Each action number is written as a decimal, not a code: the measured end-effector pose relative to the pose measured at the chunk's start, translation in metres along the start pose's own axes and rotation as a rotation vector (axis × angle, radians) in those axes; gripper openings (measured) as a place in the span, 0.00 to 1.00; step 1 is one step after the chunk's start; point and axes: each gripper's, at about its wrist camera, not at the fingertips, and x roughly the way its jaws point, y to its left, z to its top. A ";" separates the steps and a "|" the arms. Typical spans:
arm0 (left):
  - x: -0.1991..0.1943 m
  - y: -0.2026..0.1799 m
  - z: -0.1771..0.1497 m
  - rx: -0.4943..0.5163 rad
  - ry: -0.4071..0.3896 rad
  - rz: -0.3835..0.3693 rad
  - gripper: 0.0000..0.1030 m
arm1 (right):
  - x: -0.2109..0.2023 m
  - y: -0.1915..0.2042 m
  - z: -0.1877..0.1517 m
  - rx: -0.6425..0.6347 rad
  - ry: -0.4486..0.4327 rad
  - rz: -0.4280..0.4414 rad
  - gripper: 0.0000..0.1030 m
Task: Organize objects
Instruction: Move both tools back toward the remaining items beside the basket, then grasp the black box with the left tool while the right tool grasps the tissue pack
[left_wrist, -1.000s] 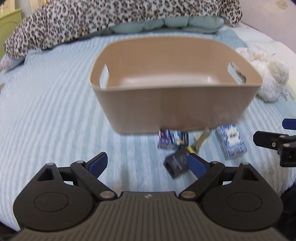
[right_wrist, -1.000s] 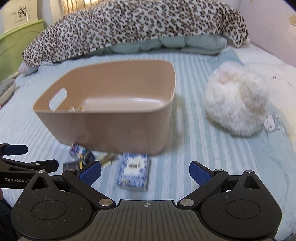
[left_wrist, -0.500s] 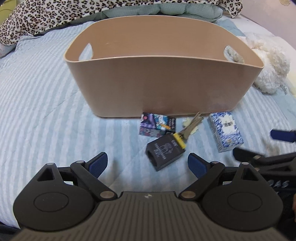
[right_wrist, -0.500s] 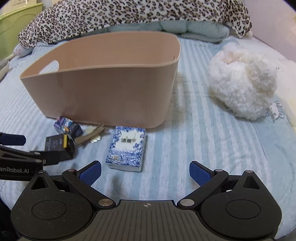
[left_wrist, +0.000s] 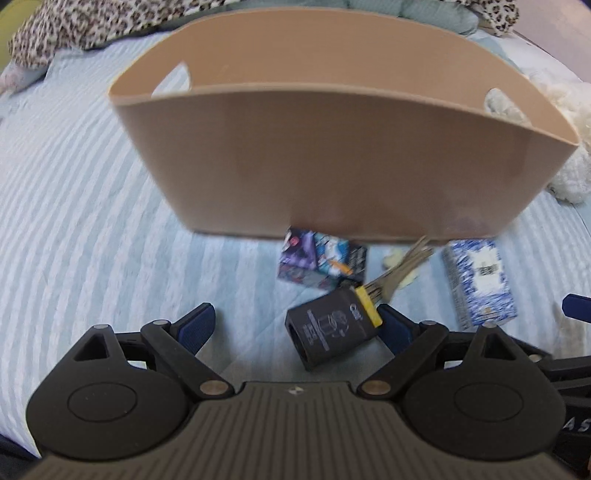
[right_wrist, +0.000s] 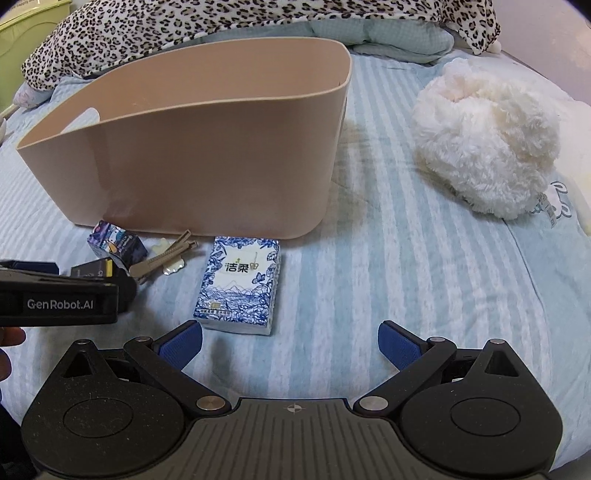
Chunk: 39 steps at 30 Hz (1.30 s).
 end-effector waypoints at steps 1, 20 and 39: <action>0.001 0.005 -0.001 -0.013 0.007 -0.005 0.91 | 0.001 0.000 0.000 0.002 0.004 0.005 1.00; -0.001 0.058 -0.008 -0.034 -0.037 -0.017 0.91 | 0.022 0.028 0.009 -0.037 0.034 0.056 1.00; -0.019 0.049 -0.008 -0.017 -0.047 -0.004 0.45 | 0.023 0.028 0.005 -0.013 -0.031 0.021 0.41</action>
